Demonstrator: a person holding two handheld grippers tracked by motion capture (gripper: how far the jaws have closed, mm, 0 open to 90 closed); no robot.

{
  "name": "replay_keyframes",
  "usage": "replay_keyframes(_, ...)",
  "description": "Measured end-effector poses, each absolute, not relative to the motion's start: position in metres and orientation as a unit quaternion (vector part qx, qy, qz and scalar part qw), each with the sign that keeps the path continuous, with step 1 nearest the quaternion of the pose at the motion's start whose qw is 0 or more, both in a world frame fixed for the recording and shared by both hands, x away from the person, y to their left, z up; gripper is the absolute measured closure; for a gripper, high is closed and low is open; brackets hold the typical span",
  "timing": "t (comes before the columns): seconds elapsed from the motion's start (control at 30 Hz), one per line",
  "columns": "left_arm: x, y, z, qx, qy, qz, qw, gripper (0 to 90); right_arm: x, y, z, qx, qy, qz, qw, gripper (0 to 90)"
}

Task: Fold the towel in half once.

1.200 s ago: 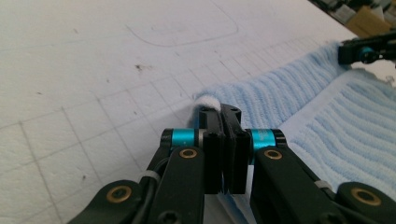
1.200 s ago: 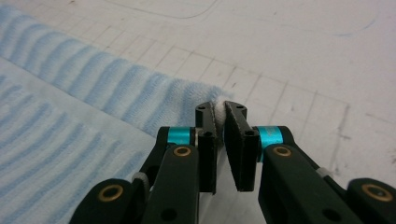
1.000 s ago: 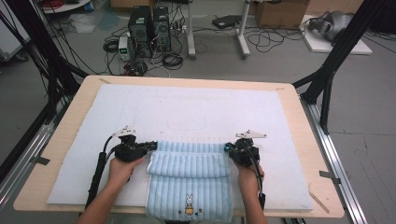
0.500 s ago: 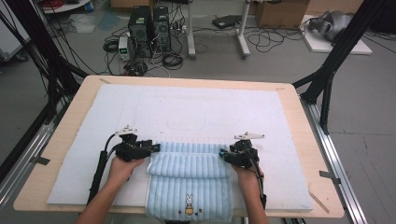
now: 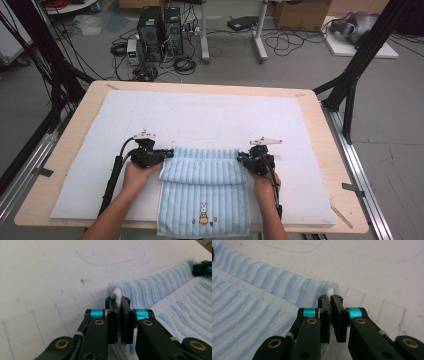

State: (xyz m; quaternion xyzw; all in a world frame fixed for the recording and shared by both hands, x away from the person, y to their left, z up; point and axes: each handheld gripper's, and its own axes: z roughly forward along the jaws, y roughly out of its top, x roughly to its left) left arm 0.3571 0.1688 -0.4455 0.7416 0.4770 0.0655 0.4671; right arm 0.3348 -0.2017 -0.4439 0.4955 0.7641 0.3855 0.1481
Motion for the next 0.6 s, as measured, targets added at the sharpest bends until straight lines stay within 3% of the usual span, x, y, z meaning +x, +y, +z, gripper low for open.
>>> replay_keyframes(0.43,0.4,0.172,-0.438,0.714,0.481,0.094,0.5,85.1,0.38,-0.198,-0.433,0.507,0.75,0.389,0.17,85.4)
replay_keyframes(0.6,0.403,0.174,-0.447,0.725,0.477,0.096,0.487,83.2,0.394,-0.191,-0.431,0.508,0.749,0.387,0.175,85.2)
